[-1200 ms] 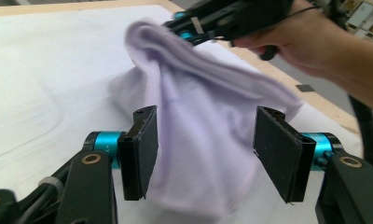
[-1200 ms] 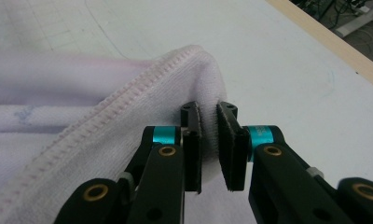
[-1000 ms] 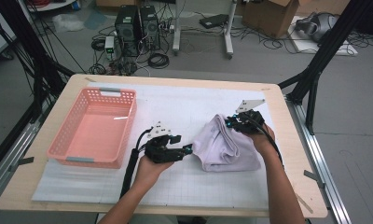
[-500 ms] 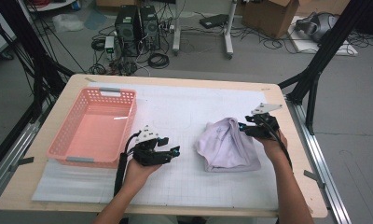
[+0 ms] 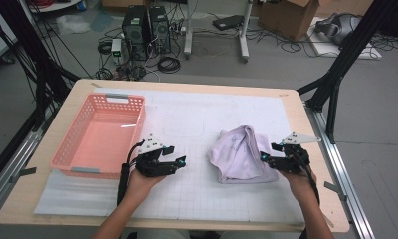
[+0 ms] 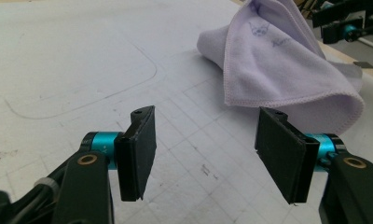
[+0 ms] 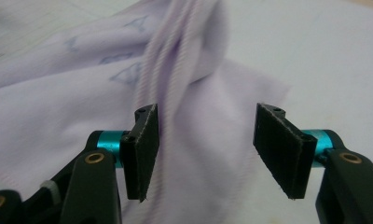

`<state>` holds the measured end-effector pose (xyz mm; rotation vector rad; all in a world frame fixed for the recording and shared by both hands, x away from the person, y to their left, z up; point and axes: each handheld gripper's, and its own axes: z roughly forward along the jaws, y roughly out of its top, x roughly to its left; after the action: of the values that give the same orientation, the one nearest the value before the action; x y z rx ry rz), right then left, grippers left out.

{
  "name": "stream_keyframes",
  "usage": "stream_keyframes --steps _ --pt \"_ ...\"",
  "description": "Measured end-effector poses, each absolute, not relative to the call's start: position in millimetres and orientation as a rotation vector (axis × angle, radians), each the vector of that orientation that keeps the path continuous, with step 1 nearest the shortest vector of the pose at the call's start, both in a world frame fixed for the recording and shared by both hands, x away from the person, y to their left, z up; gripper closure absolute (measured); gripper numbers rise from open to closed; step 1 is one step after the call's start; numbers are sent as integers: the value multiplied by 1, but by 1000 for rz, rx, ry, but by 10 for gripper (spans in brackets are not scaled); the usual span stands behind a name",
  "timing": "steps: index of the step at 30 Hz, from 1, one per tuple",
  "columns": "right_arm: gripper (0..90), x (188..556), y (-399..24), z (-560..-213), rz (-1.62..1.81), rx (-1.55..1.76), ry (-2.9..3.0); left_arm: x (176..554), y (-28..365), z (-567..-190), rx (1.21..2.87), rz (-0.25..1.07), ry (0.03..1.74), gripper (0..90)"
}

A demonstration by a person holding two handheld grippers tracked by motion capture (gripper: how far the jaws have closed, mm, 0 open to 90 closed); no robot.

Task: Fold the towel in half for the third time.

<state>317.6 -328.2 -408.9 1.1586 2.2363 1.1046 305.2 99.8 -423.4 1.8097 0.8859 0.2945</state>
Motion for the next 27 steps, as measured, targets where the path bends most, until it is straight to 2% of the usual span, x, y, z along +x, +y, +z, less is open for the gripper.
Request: stream_keyframes --steps 2,3,6,7,9,17,19,22,27 --pt "381 313 -321 -415 1118 1170 2257 305 101 -425 1808 289 886 387" --pt "404 311 -317 -418 1114 1172 2282 304 101 -425 1807 289 888 388" --pt "678 308 -308 -423 1048 1130 2335 304 103 -426 1804 285 892 388" --pt "801 308 -309 -423 1035 1132 2342 303 103 -426 1801 284 895 388" --pt "837 307 -312 -421 1042 1147 2331 303 103 -427 1803 281 894 388" --pt "821 292 -335 -415 937 1266 2253 304 105 -427 1792 286 901 390" --pt "716 290 -338 -418 927 1279 2243 304 105 -427 1793 285 900 390" --pt "606 288 -340 -413 971 1272 2188 304 104 -427 1792 285 897 390" --pt "556 294 -321 -393 1049 1159 2176 304 105 -427 1785 285 901 390"
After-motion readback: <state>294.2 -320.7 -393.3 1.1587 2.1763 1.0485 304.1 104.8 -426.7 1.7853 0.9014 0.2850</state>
